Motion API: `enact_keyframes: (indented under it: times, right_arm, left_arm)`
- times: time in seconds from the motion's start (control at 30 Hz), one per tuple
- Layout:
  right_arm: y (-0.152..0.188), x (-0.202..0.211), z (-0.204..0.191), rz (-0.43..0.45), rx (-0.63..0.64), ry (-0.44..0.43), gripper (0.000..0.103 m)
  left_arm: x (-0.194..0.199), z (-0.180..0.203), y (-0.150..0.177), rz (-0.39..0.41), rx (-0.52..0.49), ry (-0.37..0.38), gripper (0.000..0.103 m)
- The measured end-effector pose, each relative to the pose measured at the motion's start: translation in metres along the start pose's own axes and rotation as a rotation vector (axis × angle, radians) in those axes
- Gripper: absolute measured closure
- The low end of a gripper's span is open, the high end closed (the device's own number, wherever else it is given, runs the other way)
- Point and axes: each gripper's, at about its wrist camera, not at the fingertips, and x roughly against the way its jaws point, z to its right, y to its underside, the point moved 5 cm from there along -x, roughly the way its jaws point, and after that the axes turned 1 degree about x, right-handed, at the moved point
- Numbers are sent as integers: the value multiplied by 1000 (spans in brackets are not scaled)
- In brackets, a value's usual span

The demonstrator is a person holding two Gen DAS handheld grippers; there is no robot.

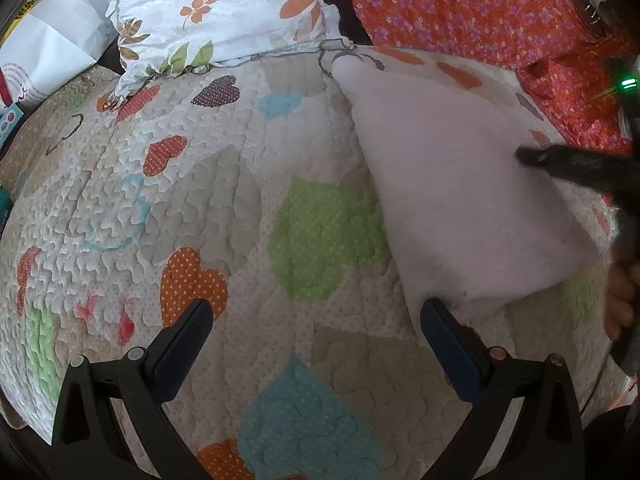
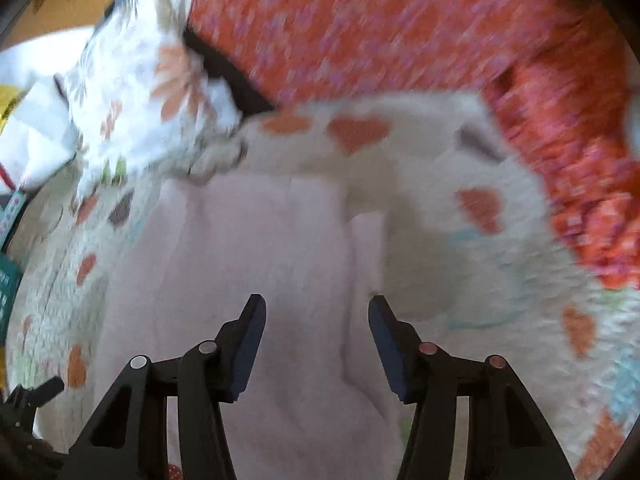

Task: Fold small clothes

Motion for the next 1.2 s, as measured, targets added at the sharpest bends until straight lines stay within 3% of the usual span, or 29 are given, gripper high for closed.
enact_keyframes:
  times: [0.03, 0.07, 0.1, 0.17, 0.27, 0.37, 0.47, 0.6, 0.67, 0.8, 1.0, 1.2]
  right_arm:
    - [0, -11, 7, -28, -8, 38, 45]
    - [0, -22, 20, -47, -38, 113, 39]
    - [0, -24, 29, -43, -65, 136, 34]
    - [-2, -20, 46, -24, -141, 174, 33]
    - [-10, 3, 40, 69, -105, 233, 34]
    - [-10, 19, 10, 131, -29, 166, 34]
    - [-1, 15, -25, 112, 63, 77, 34]
    - [18, -10, -46, 11, 184, 130, 34]
    - [20, -6, -45, 37, 203, 153, 33]
    - [26, 19, -31, 50, 107, 152, 33]
    - [48, 73, -13, 92, -46, 104, 31]
    - [95, 112, 7, 106, -147, 92, 29]
  left_arm:
    - [-1, 0, 0, -2, 1, 1, 0]
    - [-1, -1, 0, -3, 1, 0, 0]
    - [-1, -1, 0, -3, 0, 1, 0]
    - [-2, -2, -1, -5, 4, 3, 0]
    - [-3, -6, -1, -17, 19, 18, 0]
    - [-3, -8, -1, -25, 33, 30, 0]
    - [-3, -9, 0, -24, 26, 24, 0]
    - [0, -11, -1, -14, 30, 19, 0]
    - [5, -12, -4, 3, 36, 14, 0]
    - [22, -13, -9, 75, 33, -8, 0]
    - [71, -14, -11, 275, 24, -66, 0]
    - [99, -10, 8, 298, 62, -14, 0]
